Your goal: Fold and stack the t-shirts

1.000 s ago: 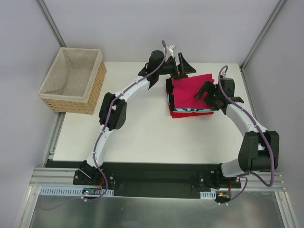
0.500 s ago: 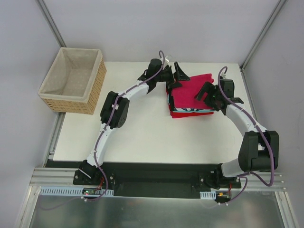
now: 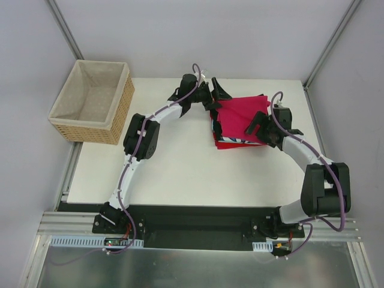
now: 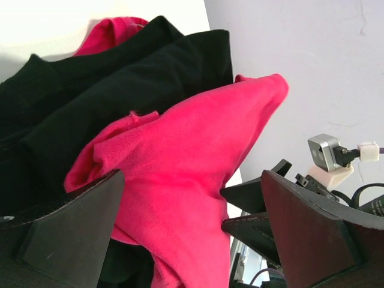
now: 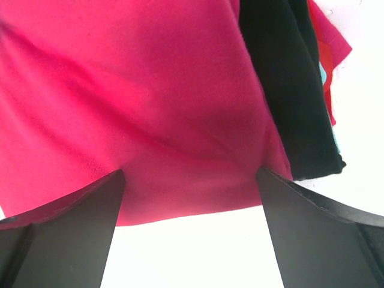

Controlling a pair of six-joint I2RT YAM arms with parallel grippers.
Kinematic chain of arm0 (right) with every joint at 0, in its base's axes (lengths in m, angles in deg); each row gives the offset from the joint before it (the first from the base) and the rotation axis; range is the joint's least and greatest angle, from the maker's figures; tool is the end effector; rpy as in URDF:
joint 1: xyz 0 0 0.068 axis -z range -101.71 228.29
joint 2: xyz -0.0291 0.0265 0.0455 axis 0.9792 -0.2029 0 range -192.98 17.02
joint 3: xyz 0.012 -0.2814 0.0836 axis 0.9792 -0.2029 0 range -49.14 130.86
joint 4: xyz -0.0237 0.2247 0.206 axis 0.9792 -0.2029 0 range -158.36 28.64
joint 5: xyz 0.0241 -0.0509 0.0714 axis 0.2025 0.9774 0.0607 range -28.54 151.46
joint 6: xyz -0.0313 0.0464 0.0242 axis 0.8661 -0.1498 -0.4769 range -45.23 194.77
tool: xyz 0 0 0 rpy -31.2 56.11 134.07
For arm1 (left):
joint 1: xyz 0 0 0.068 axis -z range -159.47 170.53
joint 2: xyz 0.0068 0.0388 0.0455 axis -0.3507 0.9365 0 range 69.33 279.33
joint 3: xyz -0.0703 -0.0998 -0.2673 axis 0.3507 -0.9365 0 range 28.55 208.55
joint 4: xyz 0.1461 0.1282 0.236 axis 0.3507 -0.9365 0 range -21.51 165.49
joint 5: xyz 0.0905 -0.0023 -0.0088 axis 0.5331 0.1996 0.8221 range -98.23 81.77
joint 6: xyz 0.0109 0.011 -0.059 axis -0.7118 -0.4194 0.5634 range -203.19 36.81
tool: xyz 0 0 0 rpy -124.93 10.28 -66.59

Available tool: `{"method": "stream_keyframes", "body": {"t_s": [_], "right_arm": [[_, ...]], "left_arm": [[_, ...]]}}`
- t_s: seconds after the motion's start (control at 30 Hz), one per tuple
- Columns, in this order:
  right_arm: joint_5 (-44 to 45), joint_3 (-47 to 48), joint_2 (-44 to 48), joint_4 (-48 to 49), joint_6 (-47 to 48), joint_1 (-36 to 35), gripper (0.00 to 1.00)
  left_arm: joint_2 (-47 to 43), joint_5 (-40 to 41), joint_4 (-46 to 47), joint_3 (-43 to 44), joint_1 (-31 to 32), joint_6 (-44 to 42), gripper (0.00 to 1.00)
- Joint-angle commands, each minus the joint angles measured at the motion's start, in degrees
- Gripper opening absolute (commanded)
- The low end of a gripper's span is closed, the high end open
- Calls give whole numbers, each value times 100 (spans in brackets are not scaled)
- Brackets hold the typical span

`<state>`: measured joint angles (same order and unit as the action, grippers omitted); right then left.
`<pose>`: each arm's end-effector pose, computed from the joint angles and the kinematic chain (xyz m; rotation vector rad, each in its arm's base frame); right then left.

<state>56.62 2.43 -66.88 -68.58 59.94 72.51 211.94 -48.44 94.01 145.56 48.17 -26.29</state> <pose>0.3583 0.0401 0.2162 0.1343 2.2702 0.2861 0.5569 -0.3248 0.2017 0.1135 1.9728 -1.6268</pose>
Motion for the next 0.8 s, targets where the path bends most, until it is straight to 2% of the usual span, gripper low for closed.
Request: {"method": "stream_keyframes", "body": {"t_s": [0.0,0.1,0.13,0.2,0.3,0.43,0.53,0.77], "right_arm": [[203,-16,101,-209,-29,-37,97],[449,316,478,-507,120,-203,97],[867,432,575,-734,251,-256,97],[1055,895,734,-955,428,-440,97],[1214,1659,840,-1464,656,-695,97],[1284,2233,752,-1659,824,-977,97],[1310,2454,603,-1503,1008,-1109,96],[1302,3033,-381,-887,1141,-829,97]], "left_arm": [[-330,-40,151,-108,-39,-206,99],[-593,-171,169,-213,-13,-276,99],[-715,-172,134,-275,-4,-329,99],[-1137,-128,3,-476,31,-591,99],[-1796,161,-647,-775,75,-1030,99],[-2761,442,-1209,-1364,84,-1339,99],[-3342,514,-1597,-1926,84,-1472,99],[-4793,820,-1624,-4130,355,-1647,99]]}}
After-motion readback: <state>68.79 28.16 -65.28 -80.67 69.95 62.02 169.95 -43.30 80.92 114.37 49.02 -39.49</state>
